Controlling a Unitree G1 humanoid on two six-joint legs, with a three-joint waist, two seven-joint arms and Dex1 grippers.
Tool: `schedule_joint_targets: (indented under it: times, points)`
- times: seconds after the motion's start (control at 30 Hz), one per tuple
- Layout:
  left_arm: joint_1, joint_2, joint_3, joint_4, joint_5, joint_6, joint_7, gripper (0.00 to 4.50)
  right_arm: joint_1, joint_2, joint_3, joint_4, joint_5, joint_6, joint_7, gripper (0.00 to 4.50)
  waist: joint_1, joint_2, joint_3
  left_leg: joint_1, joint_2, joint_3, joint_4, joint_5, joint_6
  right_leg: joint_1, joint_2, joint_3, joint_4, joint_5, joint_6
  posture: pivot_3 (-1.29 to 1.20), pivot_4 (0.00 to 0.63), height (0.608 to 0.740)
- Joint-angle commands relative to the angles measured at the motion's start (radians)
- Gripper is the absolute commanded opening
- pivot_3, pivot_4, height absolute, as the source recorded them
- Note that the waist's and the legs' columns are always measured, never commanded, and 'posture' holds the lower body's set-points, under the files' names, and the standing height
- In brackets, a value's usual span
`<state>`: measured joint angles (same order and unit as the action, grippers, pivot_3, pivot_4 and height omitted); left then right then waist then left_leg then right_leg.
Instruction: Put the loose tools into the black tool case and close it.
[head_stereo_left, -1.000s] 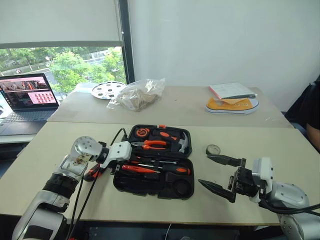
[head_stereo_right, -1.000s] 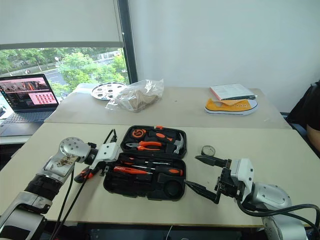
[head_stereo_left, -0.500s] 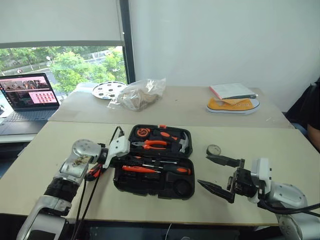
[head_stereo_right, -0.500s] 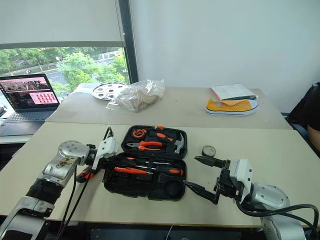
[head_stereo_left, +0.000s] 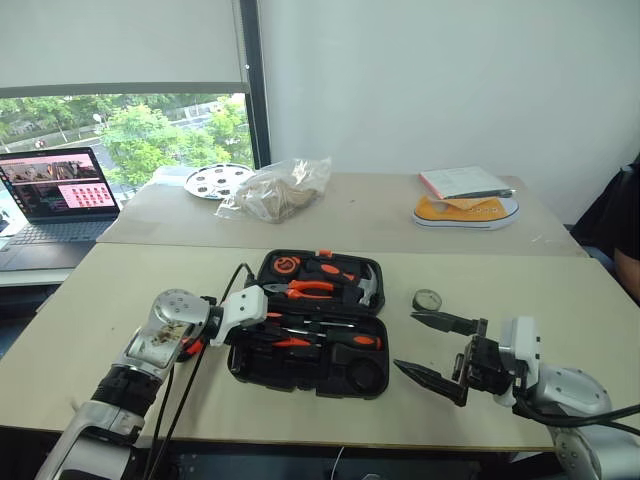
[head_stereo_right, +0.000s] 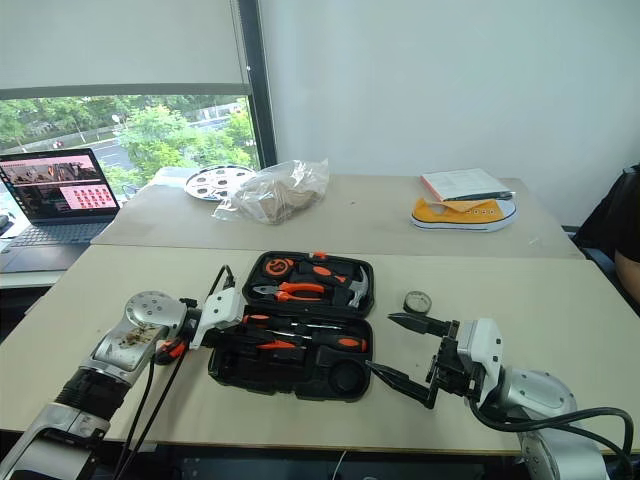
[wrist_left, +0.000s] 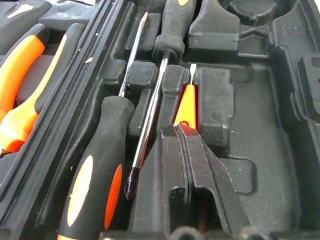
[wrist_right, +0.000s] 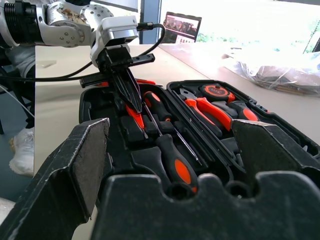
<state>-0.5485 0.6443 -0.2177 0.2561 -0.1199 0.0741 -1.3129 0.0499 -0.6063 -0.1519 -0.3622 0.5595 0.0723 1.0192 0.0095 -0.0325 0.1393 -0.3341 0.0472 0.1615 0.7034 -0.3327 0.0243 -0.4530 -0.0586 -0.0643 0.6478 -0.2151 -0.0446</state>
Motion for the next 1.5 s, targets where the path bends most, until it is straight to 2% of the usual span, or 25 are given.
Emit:
schedule_joint_targets:
  times: [0.03,0.2,0.3,0.47,0.53,0.57,0.6,0.63,0.73,0.87,1.07,1.2,1.4,1.43,1.47,1.5]
  points:
    - [0.035,0.006,-0.007,-0.002,0.016,0.043,0.027,0.04,-0.018,0.001,-0.007,-0.011,0.001,-0.016,-0.004,4.50,0.000,0.000,0.000,0.000,0.000,0.000,0.000,0.000,0.000,0.000,0.000,0.000,0.000,0.000,0.000,0.00,0.150,0.740]
    - [0.120,-0.025,0.181,-0.107,-0.178,0.002,0.057,0.04,-0.021,0.003,-0.012,-0.010,0.010,-0.021,0.002,4.50,-0.008,0.000,0.000,0.001,0.001,0.000,0.000,0.000,0.000,0.002,0.000,0.001,0.000,0.000,0.000,0.00,0.150,0.740]
    - [0.253,-0.008,0.333,-0.199,-0.264,-0.014,0.112,0.73,-0.030,0.002,-0.015,-0.004,0.019,-0.027,0.015,4.50,-0.012,0.000,0.000,-0.002,0.002,-0.001,0.000,0.000,0.000,-0.002,0.000,0.001,0.000,0.000,0.000,0.00,0.150,0.740]
    - [0.547,-0.007,0.592,-0.294,-0.296,-0.060,0.251,2.61,-0.040,0.001,-0.019,0.011,0.031,-0.035,0.042,4.50,-0.024,0.000,0.000,0.000,0.002,-0.001,-0.002,0.000,0.000,-0.002,-0.002,0.002,0.000,0.000,0.000,0.00,0.150,0.740]
    - [0.683,-0.037,0.710,-0.309,-0.313,-0.079,0.316,3.43,-0.043,0.005,-0.014,0.019,0.029,-0.042,0.053,4.50,-0.023,0.000,0.000,-0.001,0.002,-0.001,-0.002,0.000,0.000,-0.002,-0.002,0.002,-0.001,0.000,0.000,0.00,0.150,0.740]
    - [0.739,-0.053,0.756,-0.310,-0.320,-0.080,0.345,3.67,-0.044,0.006,-0.010,0.023,0.024,-0.049,0.059,4.50,-0.022,0.000,0.000,-0.001,0.003,-0.001,-0.002,0.000,0.000,-0.002,-0.002,0.001,-0.001,0.000,0.000,0.00,0.150,0.740]
    - [0.783,-0.069,0.789,-0.313,-0.320,-0.090,0.370,4.16,-0.045,0.007,-0.005,0.028,0.020,-0.053,0.067,4.50,-0.021,0.000,0.000,-0.001,0.002,-0.001,-0.002,-0.001,0.001,-0.002,-0.003,0.002,-0.001,0.000,0.000,0.00,0.150,0.740]
    - [0.818,-0.081,0.811,-0.321,-0.325,-0.088,0.389,4.47,-0.044,0.008,-0.001,0.032,0.016,-0.057,0.071,4.50,-0.019,0.000,0.000,-0.001,0.002,-0.001,-0.002,-0.001,0.002,-0.002,-0.003,0.001,-0.001,0.000,0.000,0.00,0.150,0.740]
    - [0.882,-0.112,0.855,-0.335,-0.341,-0.081,0.439,4.47,-0.052,0.017,0.009,0.045,0.007,-0.067,0.073,4.50,0.000,-0.001,0.000,-0.001,0.002,-0.001,-0.002,-0.003,0.004,-0.001,-0.004,0.000,-0.002,0.000,0.000,0.00,0.150,0.740]
    - [0.884,-0.115,0.860,-0.334,-0.350,-0.063,0.484,4.47,-0.068,0.026,0.023,0.061,0.000,-0.079,0.075,4.50,0.011,-0.001,0.000,-0.001,0.001,0.000,-0.001,-0.006,0.009,0.000,-0.006,-0.001,-0.002,0.000,0.000,0.00,0.150,0.740]
    - [0.700,0.012,0.708,-0.393,-0.433,0.253,0.498,4.47,-0.107,0.037,0.034,0.059,0.006,-0.076,0.073,4.50,0.011,-0.001,0.000,-0.001,0.001,-0.001,-0.001,-0.003,0.005,0.000,-0.004,-0.003,-0.001,0.001,-0.001,0.00,0.150,0.740]
    - [0.533,0.099,0.553,-0.337,-0.354,0.422,0.534,4.47,-0.123,0.049,0.044,0.049,0.009,-0.065,0.056,4.50,0.001,-0.001,0.000,0.000,0.002,0.000,-0.002,-0.001,0.001,0.000,-0.002,-0.002,-0.001,0.001,-0.001,0.00,0.150,0.740]
    - [0.411,0.137,0.396,-0.223,-0.247,0.484,0.548,4.47,-0.109,0.057,0.044,0.037,0.001,-0.069,0.030,4.50,-0.017,-0.001,0.000,0.001,0.001,0.003,-0.007,0.000,-0.001,-0.003,-0.001,-0.001,-0.002,0.001,-0.001,0.00,0.150,0.740]
    - [0.399,0.137,0.390,-0.215,-0.244,0.490,0.547,3.95,-0.106,0.058,0.042,0.034,0.000,-0.070,0.025,4.50,-0.015,-0.001,0.000,0.000,0.001,0.003,-0.008,0.000,-0.001,-0.004,-0.001,-0.001,-0.002,0.001,-0.001,0.00,0.150,0.740]
    - [0.399,0.137,0.386,-0.218,-0.247,0.492,0.533,3.82,-0.100,0.056,0.037,0.030,0.000,-0.071,0.020,4.50,-0.014,0.000,0.000,0.001,0.001,0.003,-0.008,0.001,-0.002,-0.004,-0.001,-0.002,-0.002,0.001,-0.001,0.00,0.150,0.740]
    - [0.405,0.139,0.385,-0.224,-0.252,0.492,0.517,3.41,-0.094,0.055,0.034,0.026,0.000,-0.072,0.017,4.50,-0.012,0.000,0.000,0.001,0.001,0.003,-0.008,0.001,-0.002,-0.004,-0.001,-0.002,-0.001,0.001,-0.002,0.00,0.150,0.740]
